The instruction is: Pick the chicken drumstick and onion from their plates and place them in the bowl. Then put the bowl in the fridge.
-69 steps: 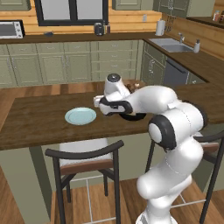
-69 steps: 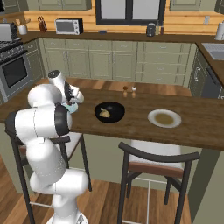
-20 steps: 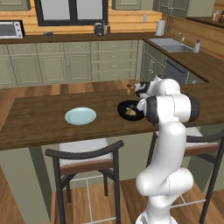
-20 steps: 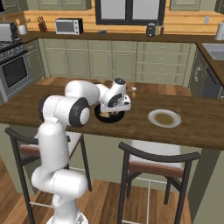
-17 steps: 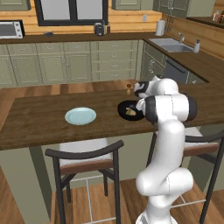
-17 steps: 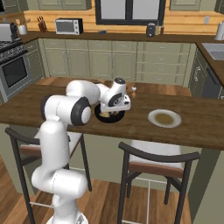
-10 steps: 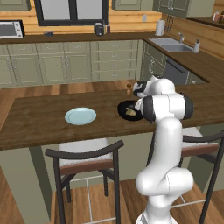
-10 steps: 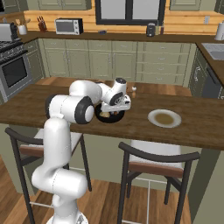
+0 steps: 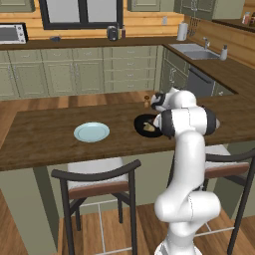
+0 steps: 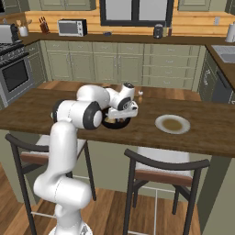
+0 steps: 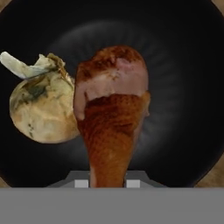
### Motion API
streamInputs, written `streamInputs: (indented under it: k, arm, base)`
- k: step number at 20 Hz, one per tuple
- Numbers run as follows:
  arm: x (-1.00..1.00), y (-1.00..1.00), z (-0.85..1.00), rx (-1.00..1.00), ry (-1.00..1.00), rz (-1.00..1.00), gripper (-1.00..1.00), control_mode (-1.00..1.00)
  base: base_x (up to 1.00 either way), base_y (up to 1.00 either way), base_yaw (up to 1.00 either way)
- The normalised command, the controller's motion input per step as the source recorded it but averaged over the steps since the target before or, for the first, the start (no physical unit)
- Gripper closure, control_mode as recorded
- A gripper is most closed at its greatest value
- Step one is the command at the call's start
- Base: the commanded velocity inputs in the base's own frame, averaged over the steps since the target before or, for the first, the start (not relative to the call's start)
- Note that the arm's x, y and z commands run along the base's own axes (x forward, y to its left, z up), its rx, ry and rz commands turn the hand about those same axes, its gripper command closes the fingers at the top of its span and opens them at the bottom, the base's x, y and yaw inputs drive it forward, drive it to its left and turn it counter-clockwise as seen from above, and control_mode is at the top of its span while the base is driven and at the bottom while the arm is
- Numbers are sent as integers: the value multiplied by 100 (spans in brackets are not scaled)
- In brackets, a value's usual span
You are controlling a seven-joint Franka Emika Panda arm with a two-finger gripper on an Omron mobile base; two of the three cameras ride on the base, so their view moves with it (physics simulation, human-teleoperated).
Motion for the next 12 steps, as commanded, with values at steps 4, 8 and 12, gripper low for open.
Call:
streamInputs:
  k: [4, 8, 12]
  arm:
    - [13, 4, -4, 0, 2, 5, -100, -100]
    - [15, 10, -7, 0, 7, 4, -100, -100]
    - [16, 14, -5, 0, 11, 4, -100, -100]
  base:
    - [0, 0, 0]
    - [0, 0, 0]
    - [0, 0, 0]
